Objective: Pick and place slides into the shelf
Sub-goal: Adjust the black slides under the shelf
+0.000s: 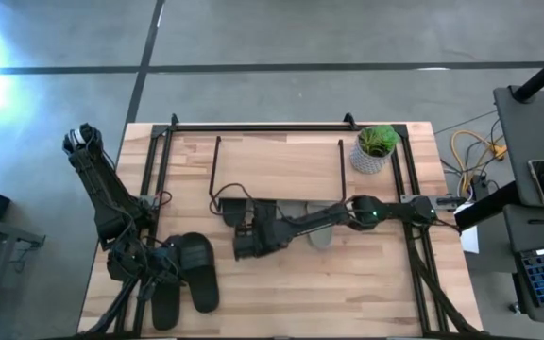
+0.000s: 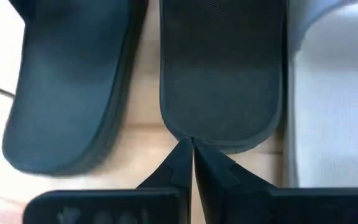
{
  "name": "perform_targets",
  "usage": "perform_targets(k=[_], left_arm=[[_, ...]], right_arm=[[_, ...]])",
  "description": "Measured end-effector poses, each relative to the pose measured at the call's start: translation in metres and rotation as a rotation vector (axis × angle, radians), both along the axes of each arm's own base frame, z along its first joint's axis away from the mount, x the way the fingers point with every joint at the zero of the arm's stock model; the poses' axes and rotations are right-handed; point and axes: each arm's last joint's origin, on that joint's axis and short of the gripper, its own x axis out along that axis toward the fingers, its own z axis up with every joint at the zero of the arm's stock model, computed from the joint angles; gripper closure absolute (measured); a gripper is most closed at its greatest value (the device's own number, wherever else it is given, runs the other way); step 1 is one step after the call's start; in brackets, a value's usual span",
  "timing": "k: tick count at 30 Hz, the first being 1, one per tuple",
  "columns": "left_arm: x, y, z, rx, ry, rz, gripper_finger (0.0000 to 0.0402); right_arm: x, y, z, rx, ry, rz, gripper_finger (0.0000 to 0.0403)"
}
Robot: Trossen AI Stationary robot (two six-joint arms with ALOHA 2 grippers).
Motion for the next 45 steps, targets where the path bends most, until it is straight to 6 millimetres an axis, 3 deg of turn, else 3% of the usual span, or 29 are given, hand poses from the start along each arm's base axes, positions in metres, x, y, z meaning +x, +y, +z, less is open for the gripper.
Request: perform_targets(k=[6, 13, 17, 20, 23, 31, 45], left_arm=[[0.0, 0.0, 0.0, -0.001, 0.001, 0.0, 0.0359], [0.0, 0.0, 0.0, 0.004, 0.0, -0.002, 0.0359], [0.0, 0.0, 0.0, 0.006, -0.002, -0.003, 0.0359], [0.0, 0.0, 0.0, 0.02, -0.012, -0.013, 0.0359], [0.0, 0.0, 0.0, 0.022, -0.013, -0.014, 0.0359], [0.0, 0.0, 0.0, 0.015, -0.01, -0.01, 0.0359], [0.0, 0.0, 0.0, 0.016, -0.01, -0.011, 0.0359]], right_arm=[[0.006, 0.009, 0.01, 0.011, -0.07, 0.032, 0.0394], [0.001, 0.048, 0.038, 0.024, -0.173, 0.117, 0.0394], [-0.002, 0.064, 0.038, 0.075, -0.212, 0.118, 0.0394], [0.011, 0.069, 0.034, 0.112, -0.269, 0.215, 0.0394], [0.023, 0.065, 0.034, 0.102, -0.332, 0.267, 0.0394], [0.035, 0.034, 0.021, 0.09, -0.295, 0.26, 0.0394], [0.046, 0.026, -0.007, 0.106, -0.294, 0.273, 0.0394]])
